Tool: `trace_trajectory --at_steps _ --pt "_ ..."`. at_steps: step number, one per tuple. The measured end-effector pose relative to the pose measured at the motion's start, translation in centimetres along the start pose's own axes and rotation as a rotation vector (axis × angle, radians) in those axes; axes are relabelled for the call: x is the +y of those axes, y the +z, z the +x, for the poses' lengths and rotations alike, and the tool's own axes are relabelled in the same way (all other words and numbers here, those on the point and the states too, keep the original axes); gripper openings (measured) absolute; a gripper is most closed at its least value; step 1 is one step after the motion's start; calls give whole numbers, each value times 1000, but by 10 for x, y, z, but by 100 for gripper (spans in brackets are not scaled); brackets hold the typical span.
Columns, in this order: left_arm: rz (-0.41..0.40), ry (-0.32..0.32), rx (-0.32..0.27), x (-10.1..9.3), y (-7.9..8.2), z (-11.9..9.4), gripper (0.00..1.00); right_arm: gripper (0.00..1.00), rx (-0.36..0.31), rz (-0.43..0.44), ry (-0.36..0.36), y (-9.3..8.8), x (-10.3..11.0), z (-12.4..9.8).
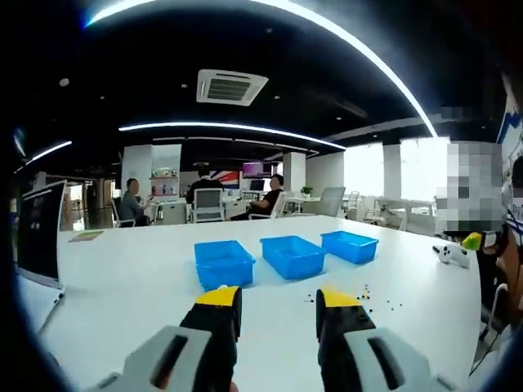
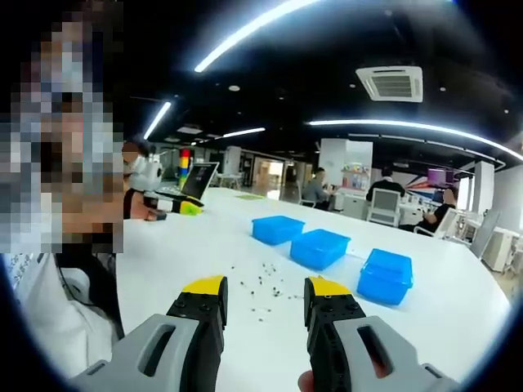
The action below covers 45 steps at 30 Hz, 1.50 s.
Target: Pick up the resistors one by one and place each resistor into its matching bin, sorting the parts by color and model until every resistor is separated into the correct bin for its type
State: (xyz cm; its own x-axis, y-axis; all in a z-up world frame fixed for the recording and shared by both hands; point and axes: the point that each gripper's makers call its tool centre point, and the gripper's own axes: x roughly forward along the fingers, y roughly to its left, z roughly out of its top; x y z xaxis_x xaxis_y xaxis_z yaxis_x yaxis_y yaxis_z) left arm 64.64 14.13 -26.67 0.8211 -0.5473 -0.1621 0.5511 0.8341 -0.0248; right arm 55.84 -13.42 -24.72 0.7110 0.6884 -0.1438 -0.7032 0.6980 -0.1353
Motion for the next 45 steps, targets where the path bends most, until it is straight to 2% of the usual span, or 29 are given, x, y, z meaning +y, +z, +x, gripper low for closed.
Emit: trace_trajectory --at_steps 6,11,15,22,23,30,34,41,42,45 --pt "-30 -55 60 -12 3 14 37 39 -3 1 -3 1 -2 -1" --pt "-63 -116 136 -27 0 28 35 39 -4 2 -6 1 -4 -2" --pt "-27 -143 206 -36 -8 43 34 39 -6 2 -8 2 -5 -3" --pt "2 -185 280 -49 -20 64 34 39 -8 4 -15 2 -7 -5" --pt "3 -187 288 -49 -21 65 34 39 -8 4 -15 2 -7 -5" --pt "-4 -179 397 -48 -68 77 31 39 -12 7 -17 3 -9 -6" --pt "0 -161 443 -43 -87 85 29 39 -10 8 -18 3 -10 -6" --pt "-10 -138 479 -43 -104 94 28 39 -9 8 -20 2 -10 -6" --pt "4 -130 462 -43 -102 96 27 39 -9 9 -20 2 -10 -5" --pt "15 -106 470 -39 -103 98 20 39 -7 9 -18 1 -10 -5"
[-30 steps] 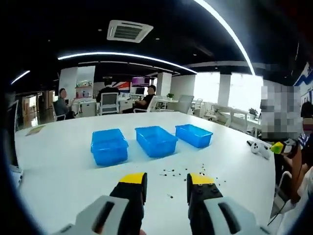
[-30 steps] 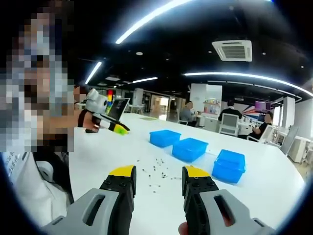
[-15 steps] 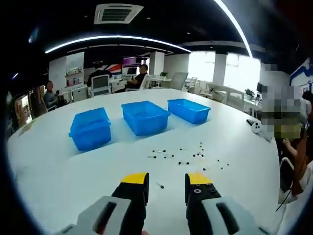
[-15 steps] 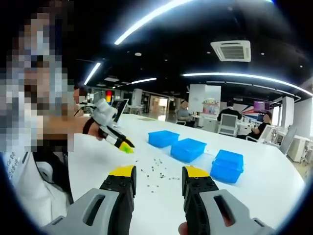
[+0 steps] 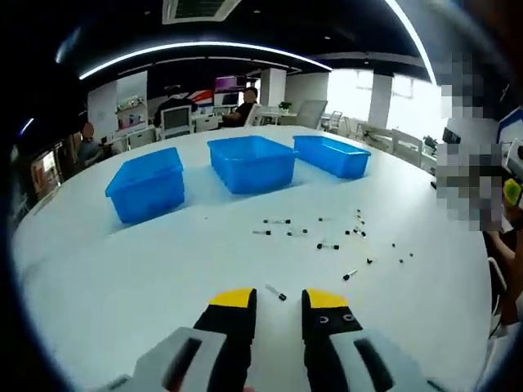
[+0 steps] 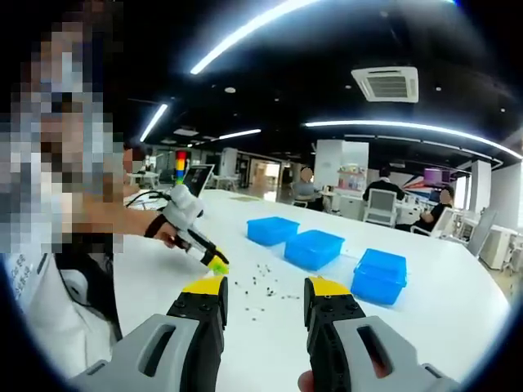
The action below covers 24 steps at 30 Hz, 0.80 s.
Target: Pick up the resistors one by one and place each resistor into its matching bin, sorting the parts by color and model until every resistor is separated into the correct bin for its type
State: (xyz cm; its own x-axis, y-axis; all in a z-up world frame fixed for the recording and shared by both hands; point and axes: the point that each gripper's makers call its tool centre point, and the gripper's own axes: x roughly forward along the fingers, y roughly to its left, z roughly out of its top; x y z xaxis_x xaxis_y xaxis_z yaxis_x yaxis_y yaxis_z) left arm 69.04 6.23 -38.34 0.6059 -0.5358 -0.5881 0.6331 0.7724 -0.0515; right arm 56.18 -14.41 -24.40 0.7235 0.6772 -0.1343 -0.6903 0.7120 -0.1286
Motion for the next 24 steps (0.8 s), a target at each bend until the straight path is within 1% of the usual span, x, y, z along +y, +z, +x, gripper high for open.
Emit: trace_trajectory --at_steps 1,2,3,5,7,8,9,11,13,17,19,21,23,24 --pt "16 10 2 1 0 0 17 39 1 1 0 -1 0 0" --pt "10 10 7 1 0 0 16 39 2 2 1 -1 0 1" --pt "-2 12 20 0 0 0 13 39 3 3 1 -1 0 1" --pt "10 10 66 1 -1 1 7 39 4 4 2 -2 0 1" --pt "31 -10 110 -3 -2 1 6 39 6 4 4 -2 1 2" --pt "22 -29 157 -3 -1 2 6 39 6 3 6 -2 2 2" --pt "15 -35 188 -3 -1 3 6 39 6 3 8 -2 2 3" --pt "30 -46 205 -2 3 7 5 39 6 2 13 -2 4 3" --pt "27 -48 214 1 5 9 5 39 4 0 13 -1 4 2" --pt "3 -67 214 2 6 9 4 39 3 1 8 -1 2 1" --pt "0 -73 206 1 7 5 4 39 3 2 6 -1 2 0" --pt "-1 -76 170 1 15 -3 4 39 1 3 5 0 1 -1" --pt "-4 -78 136 -3 19 -11 4 39 2 5 4 -1 0 0" --pt "-16 -77 104 0 28 -15 4 39 3 5 5 -1 0 0"
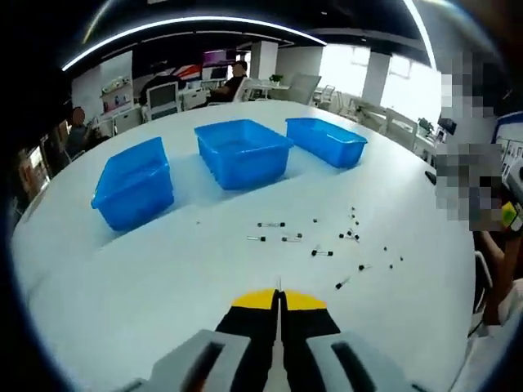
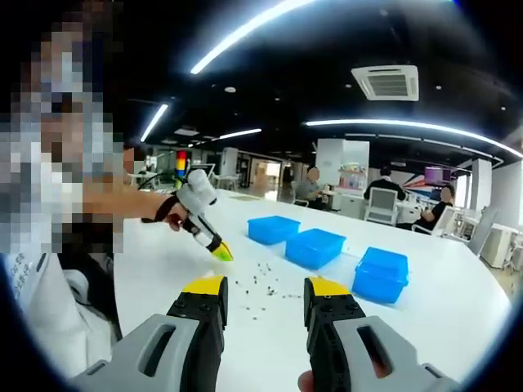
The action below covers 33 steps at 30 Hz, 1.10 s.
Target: Pick up the resistors one by one and place each resistor into its matching bin, sorting the parts by color and model until every resistor is separated into the correct bin for its type
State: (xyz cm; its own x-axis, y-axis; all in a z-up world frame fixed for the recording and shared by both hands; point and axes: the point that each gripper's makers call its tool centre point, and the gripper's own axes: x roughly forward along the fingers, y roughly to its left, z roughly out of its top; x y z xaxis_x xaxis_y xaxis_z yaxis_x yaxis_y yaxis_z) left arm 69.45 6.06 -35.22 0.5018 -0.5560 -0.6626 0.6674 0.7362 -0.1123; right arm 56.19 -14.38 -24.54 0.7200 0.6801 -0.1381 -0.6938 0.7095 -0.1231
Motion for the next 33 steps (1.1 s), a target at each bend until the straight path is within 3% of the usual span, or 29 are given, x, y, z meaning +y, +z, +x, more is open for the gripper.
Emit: trace_trajectory --at_steps 6,9,12,18,25,33 --pt "-28 -4 -173 4 36 -38 4 39 2 -2 5 0 3 2" --pt "-47 -12 -290 0 52 -61 4 39 3 -4 4 0 4 2" --pt "-4 18 -436 -1 63 -88 4 39 3 -4 -1 0 4 1" --pt "-106 16 -581 -3 50 -117 4 39 3 -5 -2 0 3 1" --pt "-143 39 -613 -4 34 -125 4 39 3 -5 -8 0 1 0" --pt "-119 43 -618 -8 47 -117 4 39 5 -8 -9 0 1 0"
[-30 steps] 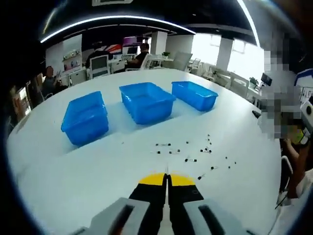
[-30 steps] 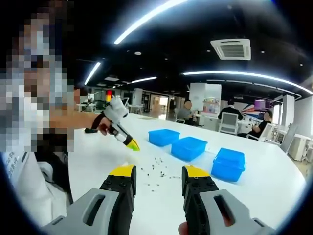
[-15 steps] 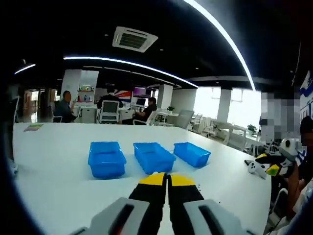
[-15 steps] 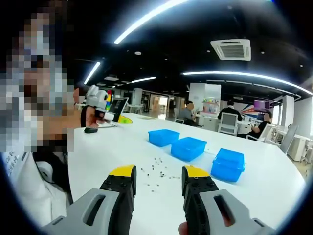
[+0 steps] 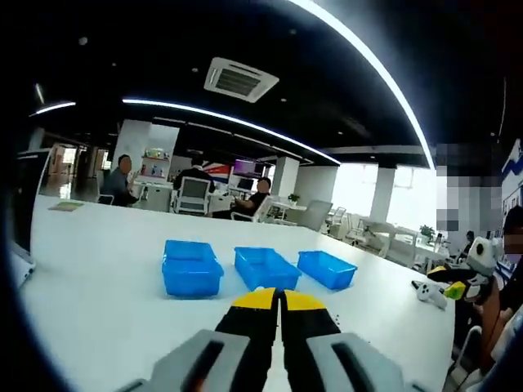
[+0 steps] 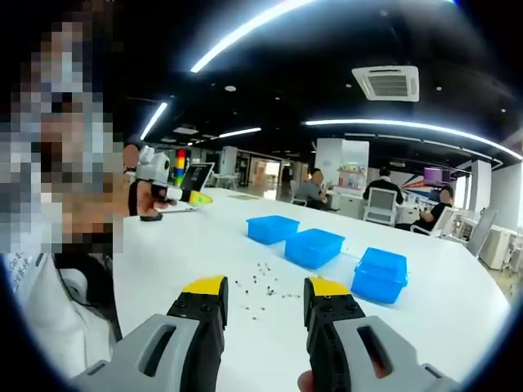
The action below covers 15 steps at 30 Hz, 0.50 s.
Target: Pick up the resistors one by one and place each resistor into its matching bin, sorting the parts by color and model until every resistor is separated into the correct bin for its type
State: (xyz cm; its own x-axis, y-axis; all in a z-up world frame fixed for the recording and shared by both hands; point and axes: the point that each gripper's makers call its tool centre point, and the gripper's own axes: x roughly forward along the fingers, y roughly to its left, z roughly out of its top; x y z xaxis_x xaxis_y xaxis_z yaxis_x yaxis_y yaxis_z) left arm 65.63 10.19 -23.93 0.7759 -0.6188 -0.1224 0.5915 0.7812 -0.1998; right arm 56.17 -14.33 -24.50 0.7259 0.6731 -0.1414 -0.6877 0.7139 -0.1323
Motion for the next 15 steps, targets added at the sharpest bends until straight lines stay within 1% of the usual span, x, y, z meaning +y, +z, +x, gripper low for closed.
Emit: trace_trajectory --at_steps 3,6,7,8,10,11,15 --pt "2 -5 2 0 7 14 4 39 -2 2 -6 0 -3 -1" --pt "10 3 18 1 9 29 4 39 -2 2 -8 0 -4 -2" --pt "8 7 30 5 10 38 4 39 -1 3 -8 0 -4 -2" --pt "8 7 32 5 10 40 4 39 -1 3 -8 0 -4 -2" --pt "21 12 45 9 10 57 4 39 -3 2 -11 1 -5 -4" --pt "32 16 52 15 10 69 4 39 -6 4 -15 2 -7 -5" --pt "33 7 65 16 10 92 4 39 -6 1 -24 2 -8 -7"
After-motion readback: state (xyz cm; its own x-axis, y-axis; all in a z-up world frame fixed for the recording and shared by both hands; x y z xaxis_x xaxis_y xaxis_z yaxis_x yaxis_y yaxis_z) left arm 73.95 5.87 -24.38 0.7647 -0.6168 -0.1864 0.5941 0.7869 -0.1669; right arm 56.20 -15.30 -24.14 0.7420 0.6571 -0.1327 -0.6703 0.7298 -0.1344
